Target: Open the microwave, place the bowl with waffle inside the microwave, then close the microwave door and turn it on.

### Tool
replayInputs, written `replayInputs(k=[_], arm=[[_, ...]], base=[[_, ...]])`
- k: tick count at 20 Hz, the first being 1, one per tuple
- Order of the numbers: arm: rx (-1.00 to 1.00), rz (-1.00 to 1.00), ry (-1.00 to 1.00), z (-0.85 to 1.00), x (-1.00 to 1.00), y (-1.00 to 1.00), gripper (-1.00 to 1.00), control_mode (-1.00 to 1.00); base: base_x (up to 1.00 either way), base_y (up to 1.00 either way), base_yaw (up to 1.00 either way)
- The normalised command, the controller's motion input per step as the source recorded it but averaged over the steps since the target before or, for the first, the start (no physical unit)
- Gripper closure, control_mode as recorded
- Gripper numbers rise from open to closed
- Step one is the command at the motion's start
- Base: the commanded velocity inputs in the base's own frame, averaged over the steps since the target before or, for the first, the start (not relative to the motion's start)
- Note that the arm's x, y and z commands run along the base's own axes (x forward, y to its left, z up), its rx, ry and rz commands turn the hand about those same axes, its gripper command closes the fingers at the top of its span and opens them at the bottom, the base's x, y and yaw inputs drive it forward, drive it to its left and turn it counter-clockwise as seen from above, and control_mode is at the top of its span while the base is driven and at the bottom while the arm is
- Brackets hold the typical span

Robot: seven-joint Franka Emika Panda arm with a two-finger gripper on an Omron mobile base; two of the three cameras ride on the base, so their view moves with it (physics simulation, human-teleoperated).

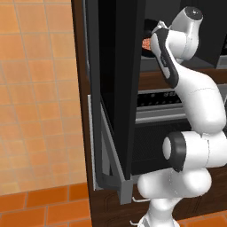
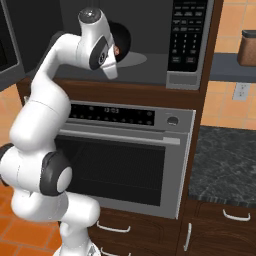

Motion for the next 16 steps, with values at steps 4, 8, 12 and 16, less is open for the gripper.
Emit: replayInputs(k=[4,8,12,16], arm=[[0.05,-0.04,0.0,-0.16,0.54,-0.16,1.0,-1.0],[0.06,-0.04,0.0,-0.03,0.42,-0.1,-1.0,-1.0],[0.07,-0.03,-0.09,0.0,0.13,-0.11,-1.0,-1.0],[0.08,0.0,-0.27,0.0,-0.23,-0.14,-1.0,-1.0]], base=[[0.0,0.0,0.0],[0.0,0.0,0.0],[0.0,0.0,0.0],[0.0,0.0,0.0]])
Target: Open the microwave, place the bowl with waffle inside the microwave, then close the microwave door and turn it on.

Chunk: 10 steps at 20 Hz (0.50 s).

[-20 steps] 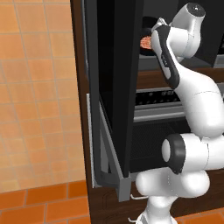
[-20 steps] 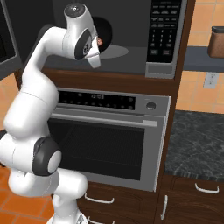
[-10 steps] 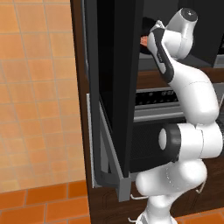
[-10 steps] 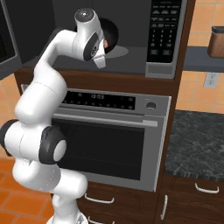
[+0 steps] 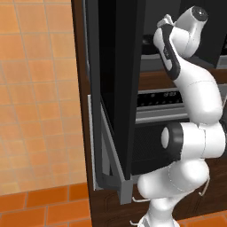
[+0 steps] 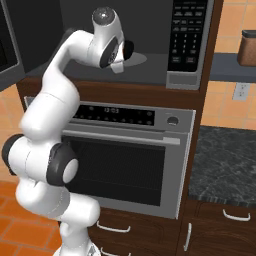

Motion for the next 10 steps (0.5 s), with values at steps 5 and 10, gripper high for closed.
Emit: replayInputs(k=[5,10], arm=[[0.05,0.0,-0.49,0.0,-0.99,-0.04,-1.0,-1.0],[0.02,0.0,-0.45,0.0,-1.0,0.0,-1.0,-1.0]], base=[[0.0,0.0,0.0],[0.0,0.0,0.0]])
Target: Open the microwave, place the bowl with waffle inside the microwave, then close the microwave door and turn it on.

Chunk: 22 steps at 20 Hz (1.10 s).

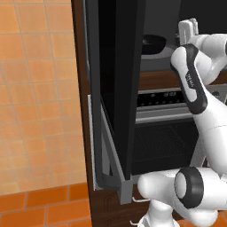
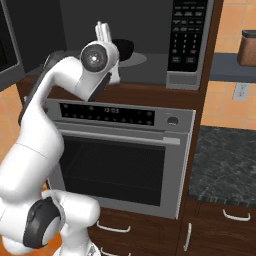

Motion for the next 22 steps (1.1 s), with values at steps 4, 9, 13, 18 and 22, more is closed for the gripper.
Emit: replayInputs(k=[4,9,13,18,22], arm=[[0.0,-0.03,-0.19,0.0,-1.0,0.01,-1.0,-1.0],[-0.01,-0.06,-0.02,0.0,-1.0,0.0,-1.0,-1.0],[-0.09,-0.1,0.14,0.0,-1.0,0.0,-1.0,-1.0],[-0.18,-0.12,0.31,-0.03,-1.0,0.0,-1.0,-1.0],[-0.19,-0.09,0.34,-0.23,-1.0,0.0,-1.0,-1.0]], base=[[0.0,0.0,0.0],[0.0,0.0,0.0],[0.0,0.0,0.0],[0.0,0.0,0.0],[0.0,0.0,0.0]])
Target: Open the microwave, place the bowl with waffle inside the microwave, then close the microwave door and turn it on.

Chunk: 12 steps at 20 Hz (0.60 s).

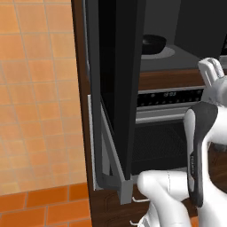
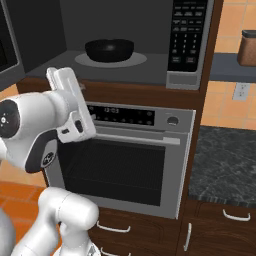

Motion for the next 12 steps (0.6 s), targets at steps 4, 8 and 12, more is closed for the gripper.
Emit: replayInputs(k=[4,8,12], arm=[[-0.18,-0.06,0.24,-0.68,-0.99,0.0,-1.0,-1.0],[-0.22,-0.14,0.07,-0.89,-0.52,-0.08,-1.0,-1.0],[-0.24,-0.22,0.01,-0.77,-0.07,-0.09,-1.0,-1.0]], base=[[0.0,0.0,0.0],[0.0,0.0,0.0],[0.0,0.0,0.0]])
